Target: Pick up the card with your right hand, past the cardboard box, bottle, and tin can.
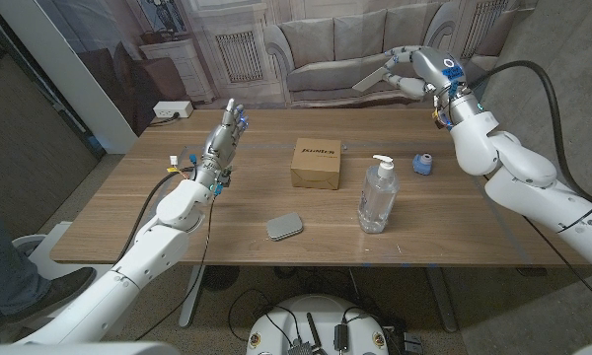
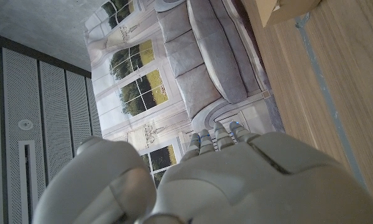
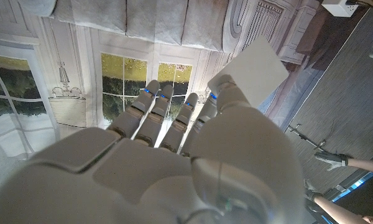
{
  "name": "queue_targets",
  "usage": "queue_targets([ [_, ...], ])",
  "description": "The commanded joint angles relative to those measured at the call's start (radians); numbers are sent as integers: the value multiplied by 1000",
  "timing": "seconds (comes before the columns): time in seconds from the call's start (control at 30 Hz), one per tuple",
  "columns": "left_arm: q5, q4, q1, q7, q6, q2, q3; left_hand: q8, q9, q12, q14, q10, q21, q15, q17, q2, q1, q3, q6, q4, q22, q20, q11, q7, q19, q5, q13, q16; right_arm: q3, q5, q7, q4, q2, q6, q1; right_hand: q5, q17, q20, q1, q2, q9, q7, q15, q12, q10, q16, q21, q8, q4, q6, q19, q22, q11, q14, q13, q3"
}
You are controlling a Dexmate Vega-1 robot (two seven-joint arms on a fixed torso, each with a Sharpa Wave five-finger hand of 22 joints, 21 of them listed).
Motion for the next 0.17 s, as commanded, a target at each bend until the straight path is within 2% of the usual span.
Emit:
queue_targets([
  [0.03, -12, 25, -19, -23, -2, 0, 2, -2, 4, 0, -2, 1, 1, 3, 3, 6, 1, -7, 7, -2, 2, -49, -1, 1, -6, 5, 4, -1, 19, -4, -1, -28, 7, -25, -25, -4, 3, -104, 1, 6, 2, 3, -146, 2, -4, -3, -2, 8, 2, 7, -6, 3, 1, -4, 5, -4],
  [0.17, -14, 50, -50, -37, 7, -12, 18, -2, 4, 0, -1, 1, 0, 3, 3, 6, 1, -8, 7, -2, 2, -49, -1, 0, -7, 5, 4, -1, 28, -1, 2, -27, 4, -35, -32, -4, 3, -104, 1, 6, 2, 3, -146, 2, -4, -3, -2, 8, 2, 6, -5, 3, 1, -4, 5, -5],
])
